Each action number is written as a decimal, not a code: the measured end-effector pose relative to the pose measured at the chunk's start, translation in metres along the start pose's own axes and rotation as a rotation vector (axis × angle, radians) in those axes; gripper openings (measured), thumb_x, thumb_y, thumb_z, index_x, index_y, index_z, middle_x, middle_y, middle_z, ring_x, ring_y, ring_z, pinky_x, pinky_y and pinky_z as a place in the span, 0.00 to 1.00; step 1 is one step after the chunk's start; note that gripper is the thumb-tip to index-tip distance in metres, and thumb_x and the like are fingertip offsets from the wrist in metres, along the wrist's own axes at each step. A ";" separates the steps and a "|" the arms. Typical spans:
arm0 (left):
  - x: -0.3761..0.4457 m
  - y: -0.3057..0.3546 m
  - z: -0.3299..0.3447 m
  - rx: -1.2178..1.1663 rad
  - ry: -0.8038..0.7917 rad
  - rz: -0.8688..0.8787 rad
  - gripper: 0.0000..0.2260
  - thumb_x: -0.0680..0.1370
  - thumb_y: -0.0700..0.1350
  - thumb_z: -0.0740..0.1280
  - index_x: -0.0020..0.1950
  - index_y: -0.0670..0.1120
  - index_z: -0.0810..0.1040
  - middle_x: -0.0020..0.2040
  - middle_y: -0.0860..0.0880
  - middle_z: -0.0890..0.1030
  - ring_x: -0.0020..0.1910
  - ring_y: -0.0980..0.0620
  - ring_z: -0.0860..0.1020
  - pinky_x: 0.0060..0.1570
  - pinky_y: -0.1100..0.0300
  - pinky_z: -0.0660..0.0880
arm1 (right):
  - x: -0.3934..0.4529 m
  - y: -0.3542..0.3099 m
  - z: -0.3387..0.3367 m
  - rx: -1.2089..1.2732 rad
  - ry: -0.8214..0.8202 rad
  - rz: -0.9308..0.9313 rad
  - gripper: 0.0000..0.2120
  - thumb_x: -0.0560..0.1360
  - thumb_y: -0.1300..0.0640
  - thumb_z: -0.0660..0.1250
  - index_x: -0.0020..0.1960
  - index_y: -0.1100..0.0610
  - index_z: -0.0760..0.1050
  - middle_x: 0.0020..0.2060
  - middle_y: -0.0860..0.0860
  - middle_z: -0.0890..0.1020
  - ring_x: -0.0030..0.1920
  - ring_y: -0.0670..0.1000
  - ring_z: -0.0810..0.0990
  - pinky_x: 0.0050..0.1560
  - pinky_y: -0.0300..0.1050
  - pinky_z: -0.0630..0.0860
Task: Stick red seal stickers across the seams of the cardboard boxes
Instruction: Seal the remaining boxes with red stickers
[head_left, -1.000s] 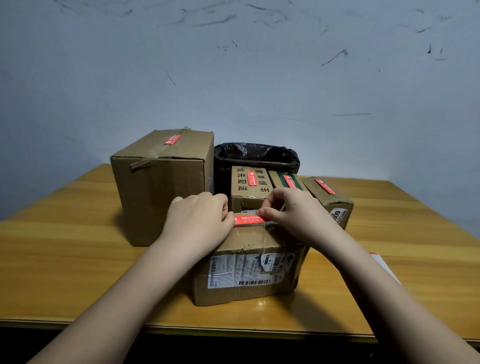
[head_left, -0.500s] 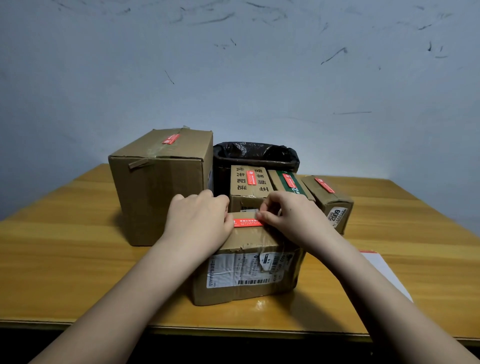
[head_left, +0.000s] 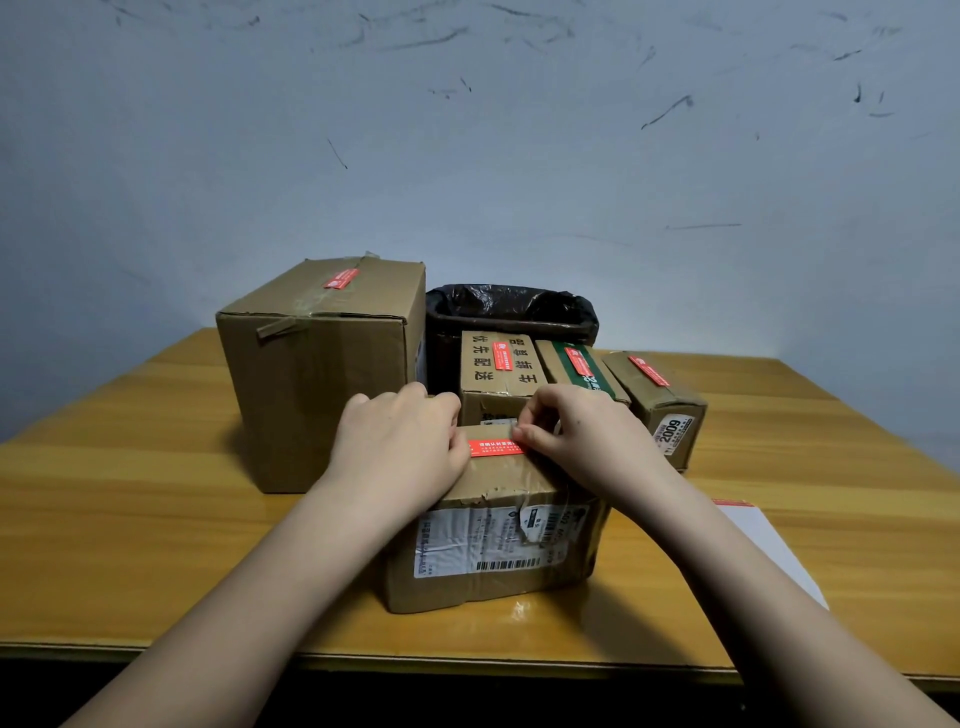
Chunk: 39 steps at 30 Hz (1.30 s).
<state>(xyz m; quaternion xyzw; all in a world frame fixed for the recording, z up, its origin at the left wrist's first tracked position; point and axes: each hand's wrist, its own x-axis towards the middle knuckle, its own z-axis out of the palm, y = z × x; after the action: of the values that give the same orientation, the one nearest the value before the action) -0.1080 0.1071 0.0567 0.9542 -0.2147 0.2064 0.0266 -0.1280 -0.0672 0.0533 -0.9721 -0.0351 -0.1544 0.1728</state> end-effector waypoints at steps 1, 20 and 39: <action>0.000 0.000 0.000 -0.003 -0.001 0.002 0.08 0.80 0.53 0.55 0.43 0.52 0.65 0.41 0.52 0.69 0.39 0.52 0.70 0.42 0.56 0.68 | 0.000 0.000 0.000 -0.003 0.000 -0.001 0.06 0.76 0.45 0.66 0.46 0.47 0.76 0.45 0.43 0.80 0.47 0.45 0.77 0.41 0.41 0.74; -0.001 -0.004 0.005 -0.060 0.025 -0.004 0.07 0.78 0.54 0.57 0.46 0.53 0.64 0.43 0.53 0.74 0.41 0.53 0.73 0.44 0.57 0.70 | -0.002 0.000 0.003 -0.079 0.043 -0.055 0.06 0.77 0.45 0.65 0.45 0.46 0.72 0.44 0.42 0.76 0.46 0.44 0.74 0.39 0.39 0.71; -0.005 -0.012 0.005 -0.242 -0.032 -0.007 0.03 0.79 0.51 0.59 0.50 0.55 0.72 0.47 0.55 0.73 0.47 0.55 0.74 0.46 0.58 0.75 | -0.003 0.014 0.010 0.175 0.108 0.029 0.05 0.75 0.53 0.68 0.51 0.49 0.75 0.44 0.42 0.78 0.46 0.43 0.77 0.49 0.44 0.76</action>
<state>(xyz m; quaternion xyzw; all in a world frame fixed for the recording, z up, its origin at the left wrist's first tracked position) -0.1049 0.1195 0.0501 0.9480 -0.2349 0.1638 0.1389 -0.1260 -0.0768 0.0391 -0.9440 -0.0248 -0.2005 0.2610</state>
